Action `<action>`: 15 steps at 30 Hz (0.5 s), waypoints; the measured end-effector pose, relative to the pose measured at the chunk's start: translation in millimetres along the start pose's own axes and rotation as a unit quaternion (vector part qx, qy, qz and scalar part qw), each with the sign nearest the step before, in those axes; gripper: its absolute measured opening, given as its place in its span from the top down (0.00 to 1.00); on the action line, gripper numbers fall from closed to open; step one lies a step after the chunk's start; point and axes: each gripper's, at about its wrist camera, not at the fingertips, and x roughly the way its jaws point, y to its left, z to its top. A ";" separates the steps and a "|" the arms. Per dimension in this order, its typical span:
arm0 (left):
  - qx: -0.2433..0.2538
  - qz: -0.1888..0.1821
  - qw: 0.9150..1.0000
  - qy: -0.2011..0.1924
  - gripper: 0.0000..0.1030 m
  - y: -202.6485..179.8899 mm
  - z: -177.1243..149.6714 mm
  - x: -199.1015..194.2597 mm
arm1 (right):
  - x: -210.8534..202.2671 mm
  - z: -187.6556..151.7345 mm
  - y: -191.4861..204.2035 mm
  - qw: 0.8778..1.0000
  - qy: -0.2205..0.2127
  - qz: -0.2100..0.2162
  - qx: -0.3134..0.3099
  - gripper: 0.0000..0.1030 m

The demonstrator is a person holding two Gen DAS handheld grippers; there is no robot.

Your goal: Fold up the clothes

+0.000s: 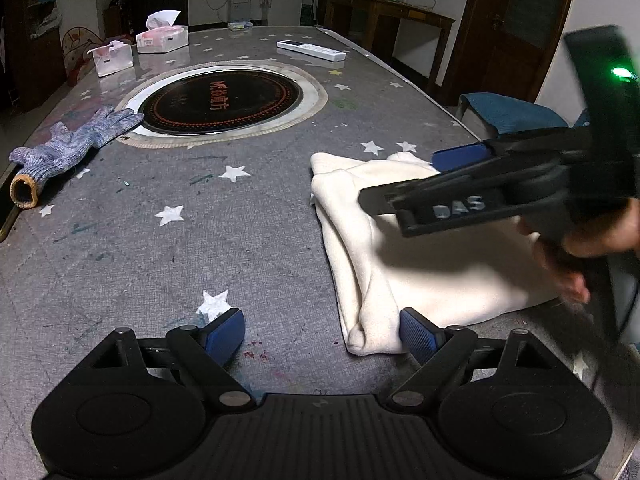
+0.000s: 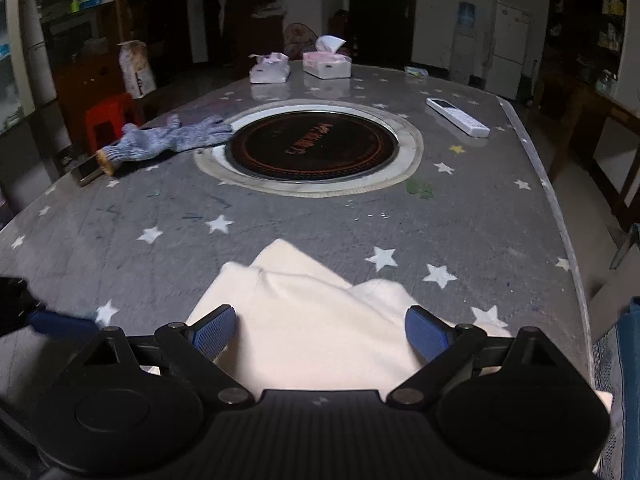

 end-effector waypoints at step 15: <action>-0.003 -0.003 1.000 0.001 0.15 1.3 1.2 1.1 | 25.8 9.9 -23.1 0.998 0.012 -0.052 0.028 0.09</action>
